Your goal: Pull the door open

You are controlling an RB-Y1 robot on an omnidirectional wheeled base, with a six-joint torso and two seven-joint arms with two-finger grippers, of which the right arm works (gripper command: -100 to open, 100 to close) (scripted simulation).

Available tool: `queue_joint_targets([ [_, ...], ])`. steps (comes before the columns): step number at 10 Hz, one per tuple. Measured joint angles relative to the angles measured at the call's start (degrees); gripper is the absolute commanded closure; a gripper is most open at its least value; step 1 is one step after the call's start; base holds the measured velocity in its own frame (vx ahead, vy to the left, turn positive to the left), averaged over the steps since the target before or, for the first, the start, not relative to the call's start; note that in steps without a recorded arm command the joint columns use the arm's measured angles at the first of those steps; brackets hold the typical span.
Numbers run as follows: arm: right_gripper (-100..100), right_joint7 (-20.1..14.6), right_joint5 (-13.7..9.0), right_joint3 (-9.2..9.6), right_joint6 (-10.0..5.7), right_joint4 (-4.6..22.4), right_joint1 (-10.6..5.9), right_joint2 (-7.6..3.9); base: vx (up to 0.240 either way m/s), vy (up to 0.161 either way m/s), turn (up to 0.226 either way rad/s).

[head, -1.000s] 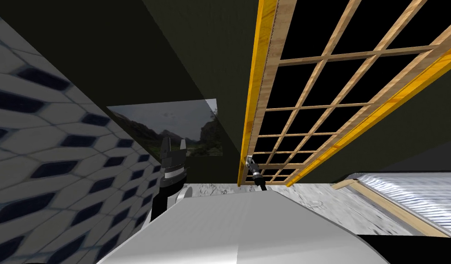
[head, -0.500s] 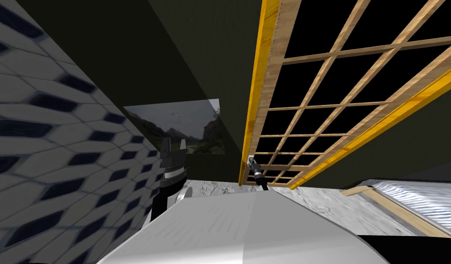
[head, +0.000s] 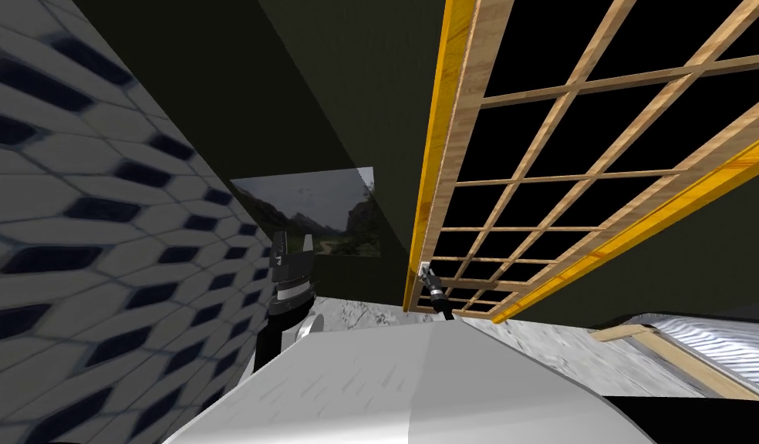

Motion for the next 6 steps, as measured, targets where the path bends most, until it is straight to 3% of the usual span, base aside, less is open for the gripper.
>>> queue_joint_targets([
  [6, 100, -7.71, -3.55, 0.63, -0.46, 0.38, 0.20, -1.10, -0.035, 0.000, 0.081],
])
